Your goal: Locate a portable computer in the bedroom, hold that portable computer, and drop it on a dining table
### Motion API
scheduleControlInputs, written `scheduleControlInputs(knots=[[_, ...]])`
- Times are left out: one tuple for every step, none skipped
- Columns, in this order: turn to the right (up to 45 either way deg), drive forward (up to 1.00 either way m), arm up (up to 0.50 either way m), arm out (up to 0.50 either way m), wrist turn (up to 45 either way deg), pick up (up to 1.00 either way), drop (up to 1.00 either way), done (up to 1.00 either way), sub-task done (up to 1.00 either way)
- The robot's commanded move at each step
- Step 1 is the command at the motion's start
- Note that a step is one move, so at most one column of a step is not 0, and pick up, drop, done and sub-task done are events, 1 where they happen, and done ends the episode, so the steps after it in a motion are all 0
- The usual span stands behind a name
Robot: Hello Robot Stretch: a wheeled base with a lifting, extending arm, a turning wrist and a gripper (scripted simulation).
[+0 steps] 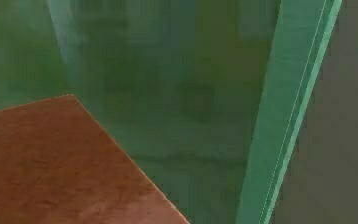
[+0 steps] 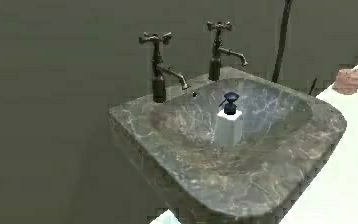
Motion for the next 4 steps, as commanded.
scheduleControlInputs(knots=[[-39.0, 0.0, 0.0, 0.0, 0.0, 0.0, 0.0, 0.0, 0.0], [0.0, 1.0, 0.0, 0.0, 0.0, 0.0, 0.0, 0.0, 0.0], [-6.0, 0.0, 0.0, 0.0, 0.0, 0.0, 0.0, 0.0, 0.0], [-3.0, 0.0, 0.0, 0.0, 0.0, 0.0, 0.0, 0.0, 0.0]])
